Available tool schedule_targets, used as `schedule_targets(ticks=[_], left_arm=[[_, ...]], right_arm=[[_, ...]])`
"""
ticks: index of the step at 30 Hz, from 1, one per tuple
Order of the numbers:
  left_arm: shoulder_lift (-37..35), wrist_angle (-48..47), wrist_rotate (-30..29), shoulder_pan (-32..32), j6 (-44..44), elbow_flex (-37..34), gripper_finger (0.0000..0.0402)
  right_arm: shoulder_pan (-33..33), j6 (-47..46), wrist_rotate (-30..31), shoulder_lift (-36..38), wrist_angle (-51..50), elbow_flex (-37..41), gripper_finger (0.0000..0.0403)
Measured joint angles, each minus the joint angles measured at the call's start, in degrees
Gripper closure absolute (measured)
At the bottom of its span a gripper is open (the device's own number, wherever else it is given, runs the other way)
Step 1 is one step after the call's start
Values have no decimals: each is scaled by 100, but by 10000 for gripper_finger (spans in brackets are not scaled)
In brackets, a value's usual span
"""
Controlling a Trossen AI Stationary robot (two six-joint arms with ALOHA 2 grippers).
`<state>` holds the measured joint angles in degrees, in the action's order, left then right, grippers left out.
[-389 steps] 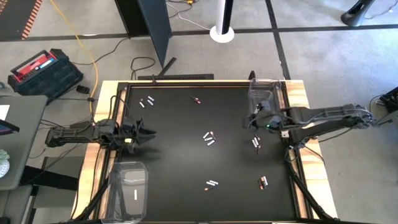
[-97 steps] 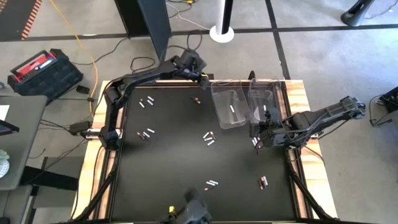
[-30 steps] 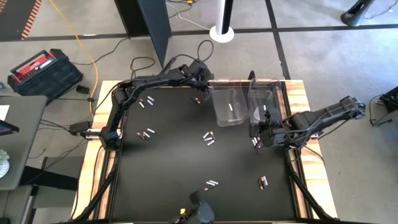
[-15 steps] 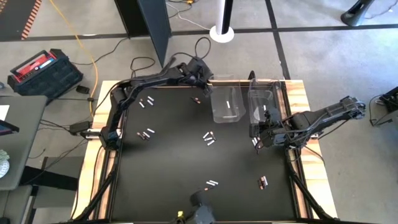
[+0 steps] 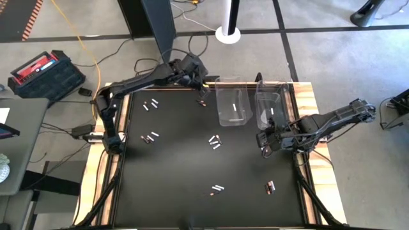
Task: Sort batteries
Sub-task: Move the left transparent bin beside the right transparent bin
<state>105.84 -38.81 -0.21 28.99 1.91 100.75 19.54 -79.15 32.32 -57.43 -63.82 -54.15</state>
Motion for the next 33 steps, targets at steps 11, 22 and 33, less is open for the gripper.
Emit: schedule_targets(ticks=[11, 22, 33], left_arm=[[-1188, 342, -622, -834, 1492, -1979, 402], [-3039, 1435, -1201, -2137, 3603, -4463, 402], [-3160, 1583, -1532, -2826, 4250, -4774, 401]], right_arm=[[936, -518, -228, 0, 27, 2, 390], [1930, -1622, -400, -11, -881, 2, 390], [-15, -29, -1938, 48, -1691, 7, 401]])
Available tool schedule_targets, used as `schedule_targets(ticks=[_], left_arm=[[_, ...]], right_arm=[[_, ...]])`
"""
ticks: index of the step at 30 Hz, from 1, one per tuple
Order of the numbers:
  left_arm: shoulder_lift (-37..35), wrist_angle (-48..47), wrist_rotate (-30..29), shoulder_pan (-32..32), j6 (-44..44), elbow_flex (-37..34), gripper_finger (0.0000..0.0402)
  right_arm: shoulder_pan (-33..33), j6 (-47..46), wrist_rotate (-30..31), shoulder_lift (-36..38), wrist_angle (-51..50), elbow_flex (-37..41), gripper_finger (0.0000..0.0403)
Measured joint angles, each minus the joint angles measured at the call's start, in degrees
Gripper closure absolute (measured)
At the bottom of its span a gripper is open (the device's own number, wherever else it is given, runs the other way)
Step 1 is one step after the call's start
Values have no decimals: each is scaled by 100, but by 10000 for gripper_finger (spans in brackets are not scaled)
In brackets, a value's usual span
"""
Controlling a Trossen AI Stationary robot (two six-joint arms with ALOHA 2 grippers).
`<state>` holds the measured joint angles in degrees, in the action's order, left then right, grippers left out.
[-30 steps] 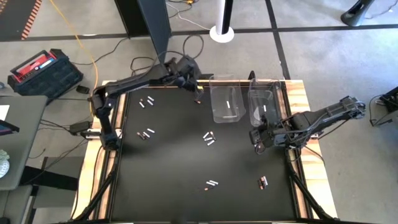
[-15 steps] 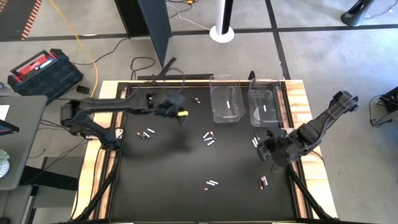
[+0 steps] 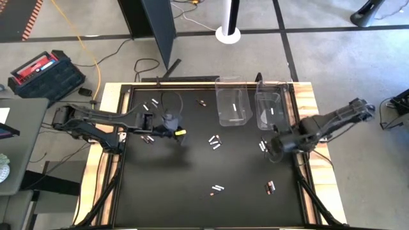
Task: Sort batteries
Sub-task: Move the left transparent bin beside the right transparent bin
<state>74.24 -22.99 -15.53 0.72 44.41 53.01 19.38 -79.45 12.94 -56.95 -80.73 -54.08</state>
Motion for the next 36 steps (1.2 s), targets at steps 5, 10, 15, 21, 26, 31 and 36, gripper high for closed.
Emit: schedule_targets(ticks=[5, 10, 15, 21, 26, 31, 36], left_arm=[[0, 171, -37, 67, -191, 0, 401], [-2, 170, -43, 128, -493, 0, 401], [-2, 163, -38, 128, -1162, 0, 401], [-2, 152, -75, 154, -1942, 0, 401], [-2, 151, -257, 312, -2427, 0, 390], [-2, 151, -280, 539, -2814, 0, 354], [-2, 159, -282, 765, -3109, 1, 313]], right_arm=[[-1485, 1178, -252, 3, 77, 56, 402], [-2804, 2241, -846, 52, 334, 462, 402], [-3782, 2923, -1162, 31, 828, 899, 402], [-4684, 3487, -980, 26, 1071, 1215, 403], [-5004, 3877, -588, 23, 1588, 1331, 403], [-4995, 3747, -545, 23, 1764, 1344, 399], [-4613, 3184, -642, 205, 1242, 1264, 394]])
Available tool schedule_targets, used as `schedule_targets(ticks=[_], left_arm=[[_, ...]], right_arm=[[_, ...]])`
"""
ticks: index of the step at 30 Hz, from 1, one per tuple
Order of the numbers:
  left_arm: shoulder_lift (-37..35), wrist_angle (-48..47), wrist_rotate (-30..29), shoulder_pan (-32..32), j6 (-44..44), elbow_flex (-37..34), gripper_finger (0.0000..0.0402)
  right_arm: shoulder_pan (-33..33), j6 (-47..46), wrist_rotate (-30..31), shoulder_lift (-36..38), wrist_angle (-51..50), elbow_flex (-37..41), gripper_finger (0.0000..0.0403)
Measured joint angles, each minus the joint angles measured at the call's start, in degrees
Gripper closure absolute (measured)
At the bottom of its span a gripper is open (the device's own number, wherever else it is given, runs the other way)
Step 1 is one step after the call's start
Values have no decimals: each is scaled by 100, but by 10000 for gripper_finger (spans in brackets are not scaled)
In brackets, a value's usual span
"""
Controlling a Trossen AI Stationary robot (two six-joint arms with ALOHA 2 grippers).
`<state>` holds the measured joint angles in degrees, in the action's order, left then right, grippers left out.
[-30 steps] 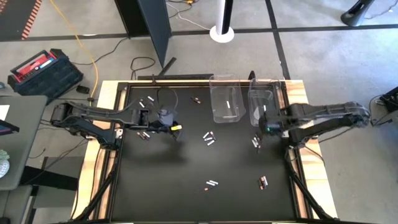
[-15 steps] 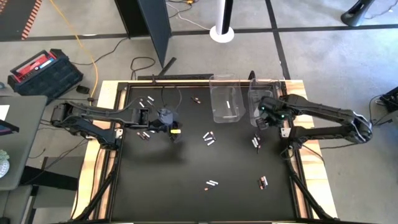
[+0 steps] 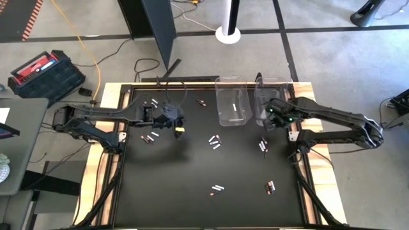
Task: Sort batteries
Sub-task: Move the left transparent bin beside the right transparent bin
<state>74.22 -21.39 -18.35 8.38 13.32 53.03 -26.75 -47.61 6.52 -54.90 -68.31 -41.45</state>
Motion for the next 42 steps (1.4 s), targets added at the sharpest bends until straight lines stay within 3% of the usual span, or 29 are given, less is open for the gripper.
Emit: schedule_targets(ticks=[10, 16, 22, 32, 42], left_arm=[[2, 165, -2, 346, -718, 1, 291], [306, 562, 38, 988, -1506, 10, 291], [1138, 692, 1174, 1873, -2298, 351, 291], [2653, 674, 1955, 2691, -4440, 1513, 291], [3742, 661, 3689, 3360, -4880, 2540, 292]], right_arm=[[1659, -2092, -22, 1331, 69, -131, 392], [2969, -3253, 519, 1346, 455, -134, 394], [3879, -4136, 887, 854, 973, -134, 394], [4537, -5313, 1023, -36, 1689, -134, 394], [4694, -5891, 1210, -512, 2394, -134, 394]])
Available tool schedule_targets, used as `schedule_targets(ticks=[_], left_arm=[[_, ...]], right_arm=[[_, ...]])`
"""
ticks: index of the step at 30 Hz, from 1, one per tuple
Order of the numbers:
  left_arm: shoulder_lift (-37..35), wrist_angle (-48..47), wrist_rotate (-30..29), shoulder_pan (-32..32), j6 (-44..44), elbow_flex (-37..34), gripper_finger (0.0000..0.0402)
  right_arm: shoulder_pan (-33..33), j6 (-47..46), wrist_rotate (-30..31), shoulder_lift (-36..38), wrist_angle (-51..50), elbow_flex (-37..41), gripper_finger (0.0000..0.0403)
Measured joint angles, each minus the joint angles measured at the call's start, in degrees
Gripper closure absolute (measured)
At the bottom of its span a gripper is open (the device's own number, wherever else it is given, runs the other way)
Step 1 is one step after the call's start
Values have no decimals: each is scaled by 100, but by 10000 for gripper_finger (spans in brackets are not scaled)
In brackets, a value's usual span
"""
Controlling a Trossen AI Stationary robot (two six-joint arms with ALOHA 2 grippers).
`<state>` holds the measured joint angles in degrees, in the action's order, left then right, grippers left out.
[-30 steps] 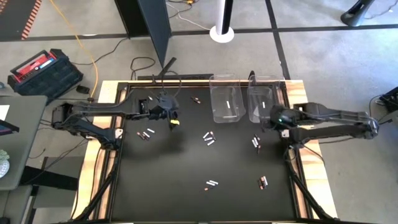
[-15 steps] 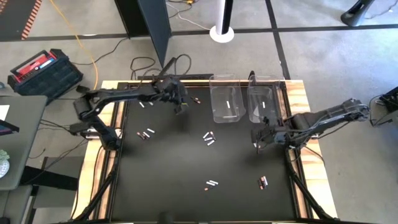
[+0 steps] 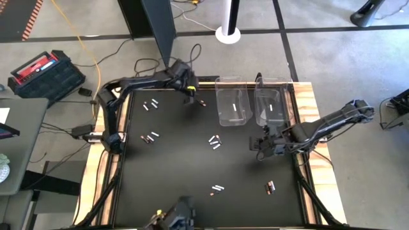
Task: Sort batteries
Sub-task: Move the left transparent bin beside the right transparent bin
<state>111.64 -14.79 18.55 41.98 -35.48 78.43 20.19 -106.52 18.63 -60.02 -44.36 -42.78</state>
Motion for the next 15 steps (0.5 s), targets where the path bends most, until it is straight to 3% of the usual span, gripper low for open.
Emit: schedule_targets(ticks=[4, 15], left_arm=[[248, -14, 286, 3, -223, 241, 292], [664, -240, 263, -29, -453, 315, 292]], right_arm=[[-46, 0, 12, -65, 201, 0, 394], [-51, 143, 532, -73, 411, 0, 394]])
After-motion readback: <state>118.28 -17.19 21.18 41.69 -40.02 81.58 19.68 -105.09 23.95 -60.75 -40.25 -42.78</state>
